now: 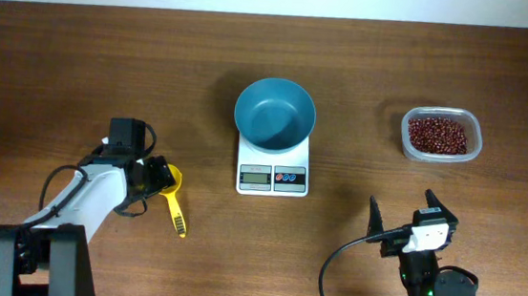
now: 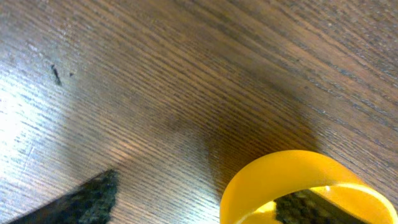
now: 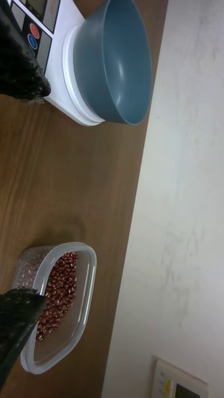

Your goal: Scoop item into bowl and weigh 50g on scale

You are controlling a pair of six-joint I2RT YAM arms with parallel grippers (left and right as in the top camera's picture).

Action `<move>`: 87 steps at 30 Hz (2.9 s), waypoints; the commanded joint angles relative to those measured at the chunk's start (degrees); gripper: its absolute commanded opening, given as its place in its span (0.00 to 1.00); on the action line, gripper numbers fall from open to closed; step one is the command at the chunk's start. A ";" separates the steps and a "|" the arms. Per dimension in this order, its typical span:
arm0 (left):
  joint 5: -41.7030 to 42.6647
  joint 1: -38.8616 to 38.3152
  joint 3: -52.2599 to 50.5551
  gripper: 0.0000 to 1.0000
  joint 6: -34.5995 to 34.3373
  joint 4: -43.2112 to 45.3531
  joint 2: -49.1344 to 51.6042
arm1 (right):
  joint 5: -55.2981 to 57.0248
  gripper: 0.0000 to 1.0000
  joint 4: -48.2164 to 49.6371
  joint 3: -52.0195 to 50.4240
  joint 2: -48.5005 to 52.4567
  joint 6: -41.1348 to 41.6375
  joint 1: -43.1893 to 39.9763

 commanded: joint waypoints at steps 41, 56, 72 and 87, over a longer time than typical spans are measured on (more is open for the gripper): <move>25.09 0.02 14.43 0.00 -6.49 -30.23 -29.73 | 0.48 0.99 0.04 -0.52 -0.44 0.24 0.33; 24.85 0.02 14.43 0.00 -30.91 -42.40 -29.73 | 0.48 0.99 0.04 -0.52 -0.44 0.24 0.33; 22.51 0.02 14.43 0.00 -32.22 -44.35 -29.73 | 0.48 0.99 0.04 -0.52 -0.44 0.24 0.33; 22.49 0.02 14.43 0.00 -32.22 -44.57 -29.73 | -19.19 0.99 1.44 -0.52 -0.33 43.10 0.33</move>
